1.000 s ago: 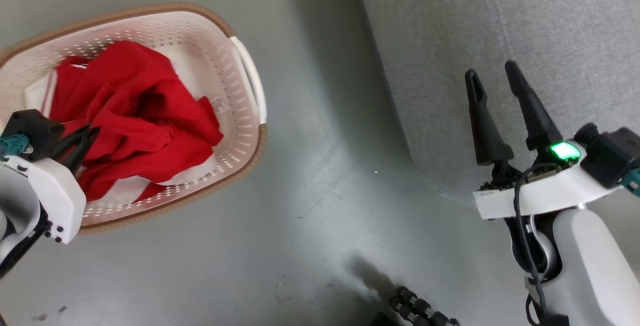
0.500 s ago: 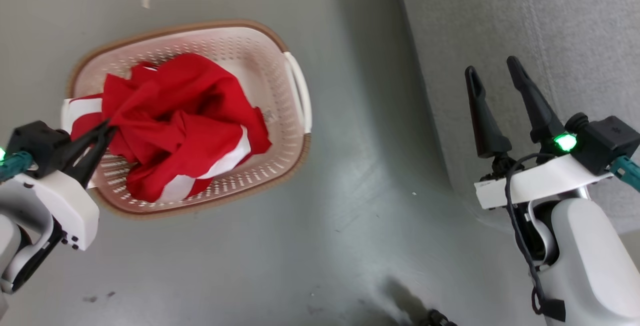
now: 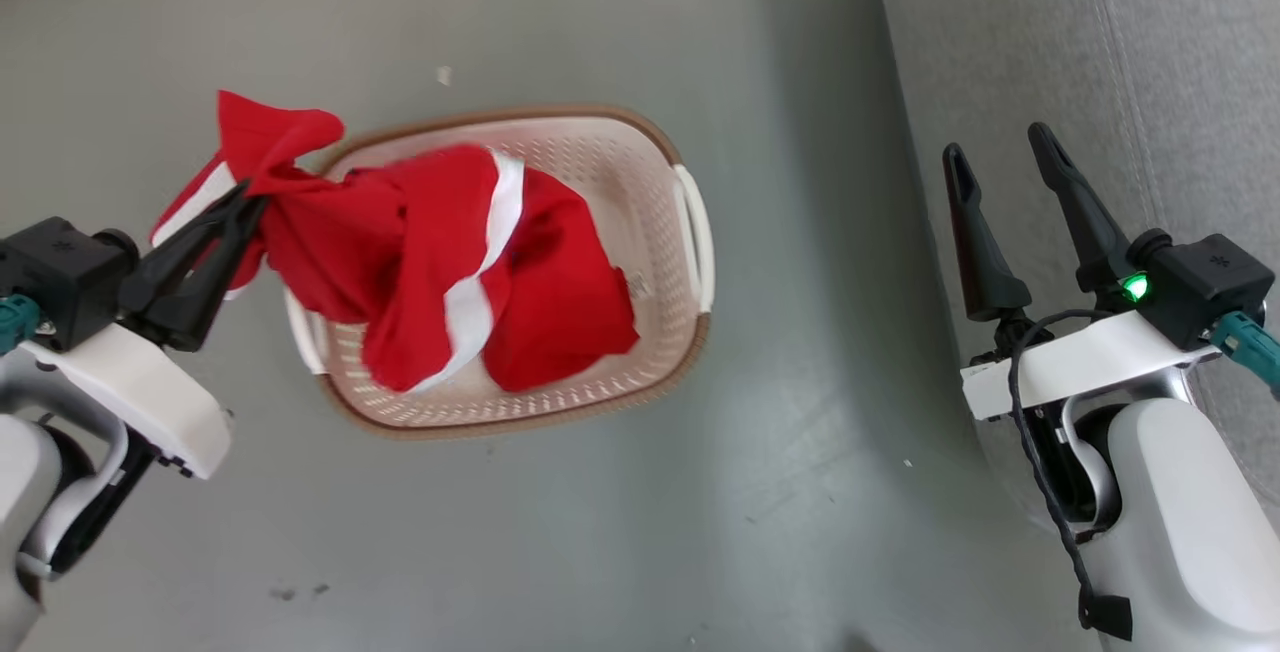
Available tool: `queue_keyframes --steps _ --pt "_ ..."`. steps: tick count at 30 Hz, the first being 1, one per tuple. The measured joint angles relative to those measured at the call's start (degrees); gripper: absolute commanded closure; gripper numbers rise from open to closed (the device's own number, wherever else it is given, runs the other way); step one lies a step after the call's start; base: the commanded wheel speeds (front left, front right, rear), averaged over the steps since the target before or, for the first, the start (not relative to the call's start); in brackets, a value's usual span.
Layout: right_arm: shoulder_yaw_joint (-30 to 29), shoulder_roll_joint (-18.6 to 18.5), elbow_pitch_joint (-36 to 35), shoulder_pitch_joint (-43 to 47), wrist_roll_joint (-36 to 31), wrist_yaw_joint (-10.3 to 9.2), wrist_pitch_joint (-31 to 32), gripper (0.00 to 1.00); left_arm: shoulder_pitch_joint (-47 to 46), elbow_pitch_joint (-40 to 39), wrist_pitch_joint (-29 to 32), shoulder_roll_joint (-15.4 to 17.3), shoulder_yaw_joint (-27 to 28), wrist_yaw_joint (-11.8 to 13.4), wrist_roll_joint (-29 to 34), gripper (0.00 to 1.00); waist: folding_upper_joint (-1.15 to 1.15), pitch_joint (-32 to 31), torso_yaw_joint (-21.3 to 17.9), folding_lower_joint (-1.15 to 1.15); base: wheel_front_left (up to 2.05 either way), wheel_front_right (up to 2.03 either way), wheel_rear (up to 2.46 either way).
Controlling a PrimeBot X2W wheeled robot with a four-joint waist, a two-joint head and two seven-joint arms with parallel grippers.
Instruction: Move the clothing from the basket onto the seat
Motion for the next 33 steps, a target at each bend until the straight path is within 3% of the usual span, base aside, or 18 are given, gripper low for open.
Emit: queue_keyframes --steps 4,9,18,28,33 --pt "-0.8 -0.1 0.9 1.1 -1.3 0.00 0.0 0.00 0.7 -3.0 -0.2 -0.3 0.8 0.1 -0.7 1.00 0.00 -2.5 2.0 0.00 0.00 0.00 0.00" --pt "-1.3 -0.1 1.5 3.8 -1.8 0.00 0.0 0.00 0.7 -6.4 -1.0 -0.5 3.7 2.1 -2.6 1.00 0.00 -5.6 4.3 0.00 0.00 0.00 0.00" --pt "1.3 -0.1 1.8 5.9 -3.3 0.00 0.0 0.00 -1.0 -11.1 2.3 0.2 5.6 1.8 -7.9 1.00 0.00 -11.1 8.1 0.00 0.00 0.00 0.00" --pt "7.3 -1.3 2.3 5.8 -4.8 0.00 0.0 0.00 -1.9 -13.1 9.1 2.7 5.6 0.4 -13.5 1.00 0.00 -16.4 11.0 0.00 0.00 0.00 0.00" --pt "14.0 -1.6 2.6 5.6 -4.5 0.00 0.0 0.00 -2.6 -14.1 11.3 2.6 5.4 -0.7 -16.3 1.00 0.00 -18.4 12.1 0.00 0.00 0.00 0.00"
